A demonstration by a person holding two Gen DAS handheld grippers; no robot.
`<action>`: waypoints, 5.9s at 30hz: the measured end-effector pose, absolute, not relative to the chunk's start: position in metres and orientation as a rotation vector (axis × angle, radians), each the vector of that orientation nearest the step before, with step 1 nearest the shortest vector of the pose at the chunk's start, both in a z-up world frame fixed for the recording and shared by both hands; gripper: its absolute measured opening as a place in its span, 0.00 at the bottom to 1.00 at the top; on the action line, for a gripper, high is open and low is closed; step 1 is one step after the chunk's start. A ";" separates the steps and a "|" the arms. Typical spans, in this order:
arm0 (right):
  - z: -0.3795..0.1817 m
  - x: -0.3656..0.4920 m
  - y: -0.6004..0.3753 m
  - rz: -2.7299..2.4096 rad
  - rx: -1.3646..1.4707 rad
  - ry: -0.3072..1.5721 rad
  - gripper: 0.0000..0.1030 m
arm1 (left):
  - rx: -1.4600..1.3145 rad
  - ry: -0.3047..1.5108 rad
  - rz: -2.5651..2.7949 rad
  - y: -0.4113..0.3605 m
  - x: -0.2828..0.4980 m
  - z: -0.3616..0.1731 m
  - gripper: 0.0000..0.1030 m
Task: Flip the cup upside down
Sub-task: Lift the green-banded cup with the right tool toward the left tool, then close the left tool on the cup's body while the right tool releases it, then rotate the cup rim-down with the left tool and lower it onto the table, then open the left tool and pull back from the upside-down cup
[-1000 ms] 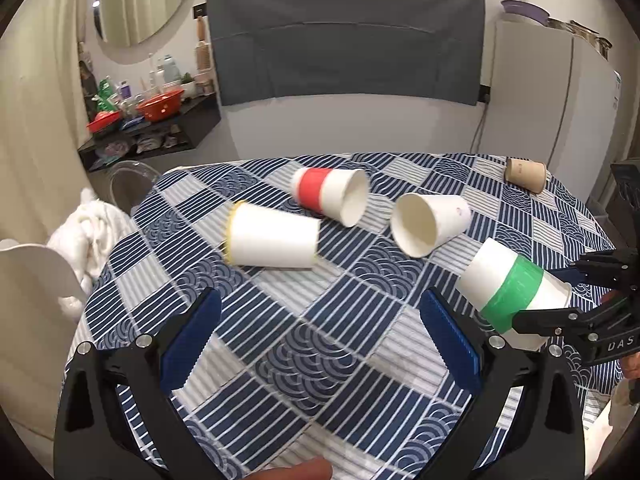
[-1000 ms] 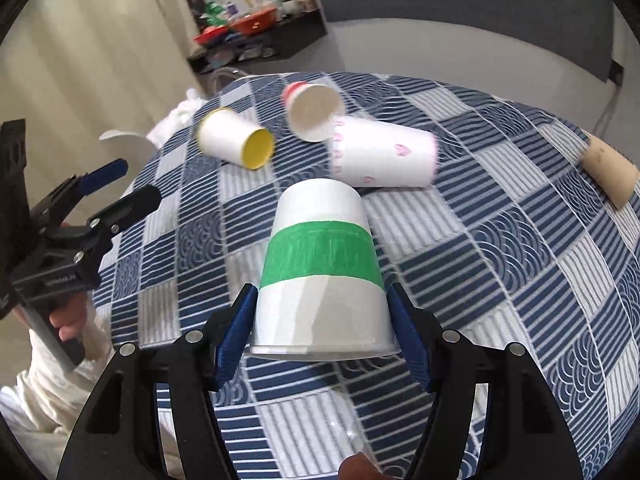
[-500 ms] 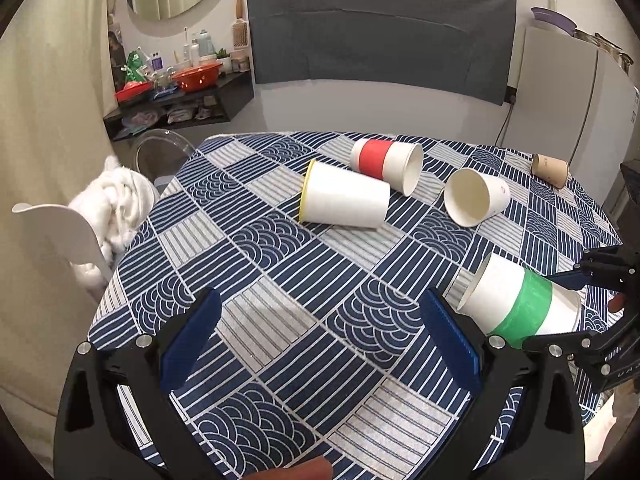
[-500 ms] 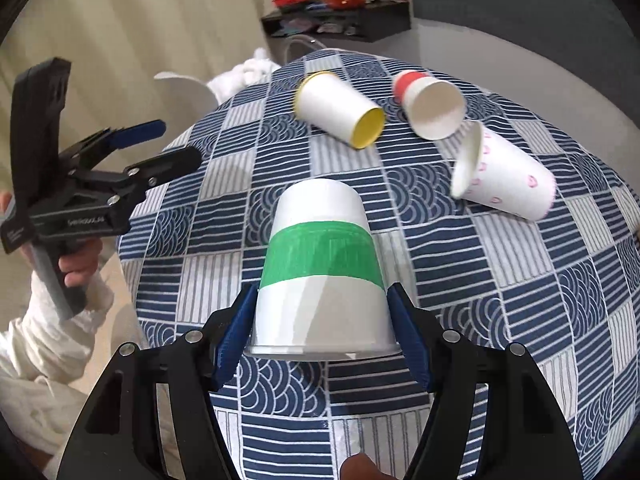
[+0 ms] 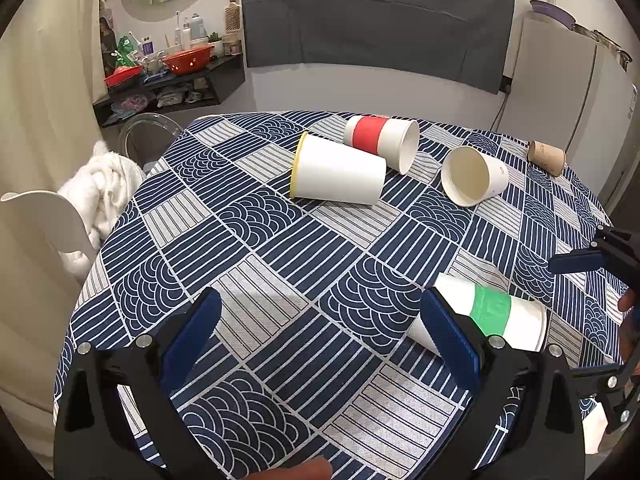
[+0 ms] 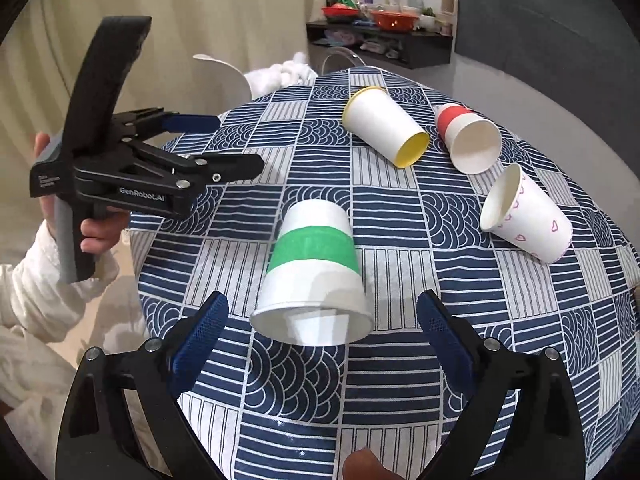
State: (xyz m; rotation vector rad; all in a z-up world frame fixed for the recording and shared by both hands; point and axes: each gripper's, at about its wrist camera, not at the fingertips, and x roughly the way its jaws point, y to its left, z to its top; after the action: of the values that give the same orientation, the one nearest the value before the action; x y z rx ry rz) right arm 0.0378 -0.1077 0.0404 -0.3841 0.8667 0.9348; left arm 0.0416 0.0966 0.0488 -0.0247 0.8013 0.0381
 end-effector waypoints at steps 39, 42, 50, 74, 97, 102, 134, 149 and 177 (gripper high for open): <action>0.033 0.100 -0.180 0.827 -0.439 0.929 0.88 | -0.594 1.193 0.050 0.058 0.092 0.012 0.94; 0.025 0.107 -0.179 0.837 -0.442 0.938 0.88 | -0.613 1.204 0.070 0.060 0.098 0.008 0.84; 0.015 0.105 -0.173 0.882 -0.460 0.931 0.88 | -0.584 1.226 0.046 0.057 0.107 0.013 0.41; 0.010 0.092 -0.195 0.810 -0.463 0.920 0.88 | -0.829 1.328 0.058 0.044 0.103 0.007 0.92; 0.008 0.087 -0.216 0.802 -0.393 0.886 0.90 | -0.527 1.252 0.077 0.019 0.123 0.031 0.65; 0.012 0.082 -0.216 0.774 -0.347 0.863 0.90 | -0.371 1.166 0.102 0.011 0.123 0.048 0.65; -0.001 0.067 -0.223 0.578 -0.062 0.715 0.92 | 0.055 0.667 0.420 -0.006 0.111 0.037 0.66; -0.003 0.063 -0.224 0.571 -0.050 0.738 0.92 | 0.002 0.721 0.312 0.000 0.071 0.038 0.87; -0.010 0.001 -0.167 0.413 -0.086 0.592 0.92 | 0.069 0.601 0.050 0.052 0.000 0.007 0.94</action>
State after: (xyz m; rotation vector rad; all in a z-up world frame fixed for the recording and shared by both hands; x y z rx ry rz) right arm 0.0007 -0.1667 -0.0104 -0.0858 0.5917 0.4134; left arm 0.0002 0.0521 0.0070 0.0695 0.6008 0.0505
